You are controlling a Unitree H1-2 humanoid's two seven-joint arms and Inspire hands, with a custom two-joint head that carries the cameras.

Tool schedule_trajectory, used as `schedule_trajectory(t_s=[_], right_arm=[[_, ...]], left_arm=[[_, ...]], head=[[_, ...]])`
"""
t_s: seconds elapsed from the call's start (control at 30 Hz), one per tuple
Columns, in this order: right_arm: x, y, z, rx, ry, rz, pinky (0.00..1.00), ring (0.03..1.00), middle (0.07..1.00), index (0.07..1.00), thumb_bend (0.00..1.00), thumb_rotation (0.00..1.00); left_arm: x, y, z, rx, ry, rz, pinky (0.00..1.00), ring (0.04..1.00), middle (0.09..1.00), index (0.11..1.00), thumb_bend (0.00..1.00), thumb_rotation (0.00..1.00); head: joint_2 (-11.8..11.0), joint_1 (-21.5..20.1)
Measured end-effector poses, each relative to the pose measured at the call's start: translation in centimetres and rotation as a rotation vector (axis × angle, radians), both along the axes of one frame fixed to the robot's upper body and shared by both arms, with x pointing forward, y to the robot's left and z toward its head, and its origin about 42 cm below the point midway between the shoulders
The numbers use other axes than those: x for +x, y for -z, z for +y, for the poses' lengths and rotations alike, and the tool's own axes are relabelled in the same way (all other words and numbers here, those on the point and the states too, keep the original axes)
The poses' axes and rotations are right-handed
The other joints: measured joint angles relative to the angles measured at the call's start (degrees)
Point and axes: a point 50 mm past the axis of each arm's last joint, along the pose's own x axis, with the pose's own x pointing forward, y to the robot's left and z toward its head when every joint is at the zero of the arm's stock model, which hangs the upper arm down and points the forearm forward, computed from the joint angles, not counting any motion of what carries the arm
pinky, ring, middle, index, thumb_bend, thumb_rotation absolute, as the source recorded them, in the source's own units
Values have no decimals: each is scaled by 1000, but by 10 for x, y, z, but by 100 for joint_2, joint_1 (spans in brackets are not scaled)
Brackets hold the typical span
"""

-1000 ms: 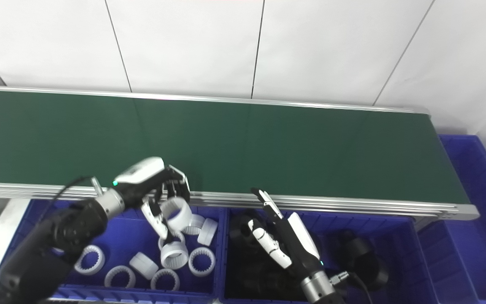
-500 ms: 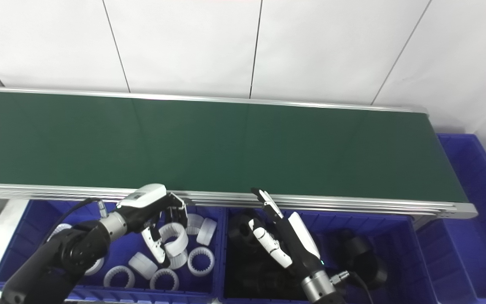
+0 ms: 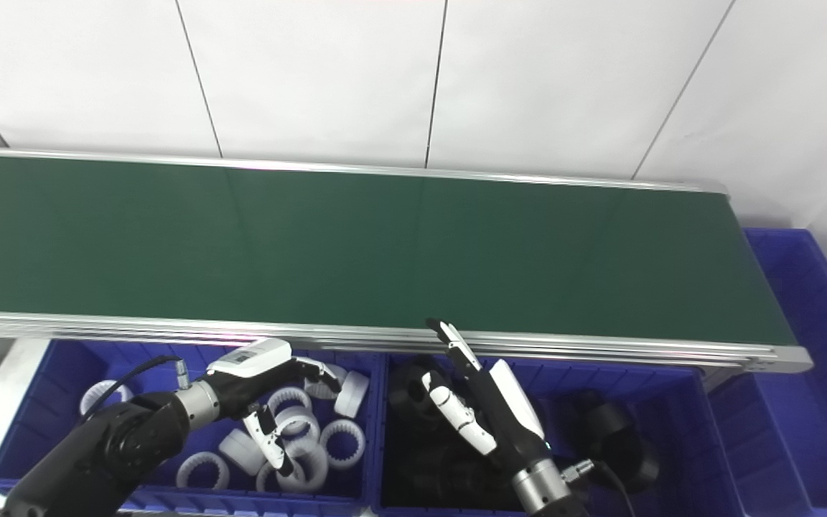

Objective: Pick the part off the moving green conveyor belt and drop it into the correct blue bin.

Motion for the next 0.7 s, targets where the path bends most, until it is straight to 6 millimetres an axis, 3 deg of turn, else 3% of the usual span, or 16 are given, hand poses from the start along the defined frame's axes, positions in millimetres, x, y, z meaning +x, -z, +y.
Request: schedule_trajectory(t_s=[0.1,0.23,0.43,0.47,0.57,0.67,0.7], right_arm=[[0,1,0,5,1,5,930,973,989,964,392,1000],[0,1,0,9,2,7,931,974,990,967,399,1000],[0,1,0,9,2,6,932,974,992,969,410,1000],[0,1,0,9,3,7,927,971,993,969,409,1000],[0,1,1,7,0,8,921,968,992,969,413,1000],[-1,2,1,-1,-3,9,930,972,991,969,416,1000],[-1,2,1,-2,-5,9,935,974,992,970,417,1000]], left_arm=[[0,-1,0,-4,9,15,824,883,881,846,713,479],[0,-4,0,-25,8,13,820,877,879,849,739,573],[2,-10,2,-113,9,13,750,816,833,810,687,531],[2,-13,4,-169,9,13,696,761,780,771,655,419],[3,-17,11,-400,-4,5,605,677,717,735,597,333],[-7,-18,10,-570,-39,-14,616,699,746,758,542,395],[-11,-17,8,-599,-49,-10,661,746,792,791,551,465]], head=[[0,0],[9,-9],[18,-17],[26,-26],[18,-53],[35,-88],[35,-97]])
